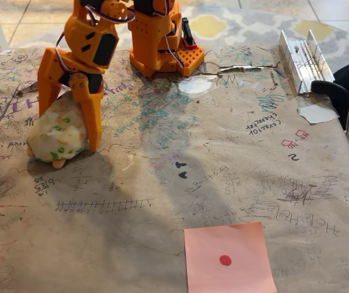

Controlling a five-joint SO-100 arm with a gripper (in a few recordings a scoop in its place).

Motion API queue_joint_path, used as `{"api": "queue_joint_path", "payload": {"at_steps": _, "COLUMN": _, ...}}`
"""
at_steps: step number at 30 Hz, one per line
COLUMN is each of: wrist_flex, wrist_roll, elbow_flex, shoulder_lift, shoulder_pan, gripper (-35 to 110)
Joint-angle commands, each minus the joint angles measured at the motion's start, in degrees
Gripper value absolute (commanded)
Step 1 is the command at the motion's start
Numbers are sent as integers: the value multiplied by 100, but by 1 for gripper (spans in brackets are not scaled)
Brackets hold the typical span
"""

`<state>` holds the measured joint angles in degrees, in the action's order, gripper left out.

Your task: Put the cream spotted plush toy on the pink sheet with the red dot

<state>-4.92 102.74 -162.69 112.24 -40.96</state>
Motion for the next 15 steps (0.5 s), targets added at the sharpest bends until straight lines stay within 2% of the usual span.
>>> {"api": "queue_joint_path", "payload": {"at_steps": 1, "wrist_flex": -97, "wrist_roll": -334, "elbow_flex": 334, "shoulder_lift": 0, "shoulder_pan": 26, "gripper": 38}}
{"api": "queue_joint_path", "payload": {"at_steps": 11, "wrist_flex": -598, "wrist_roll": -598, "elbow_flex": 729, "shoulder_lift": -132, "shoulder_pan": -79, "gripper": 40}}
{"api": "queue_joint_path", "payload": {"at_steps": 15, "wrist_flex": -475, "wrist_roll": -668, "elbow_flex": 659, "shoulder_lift": -105, "shoulder_pan": -97, "gripper": 38}}
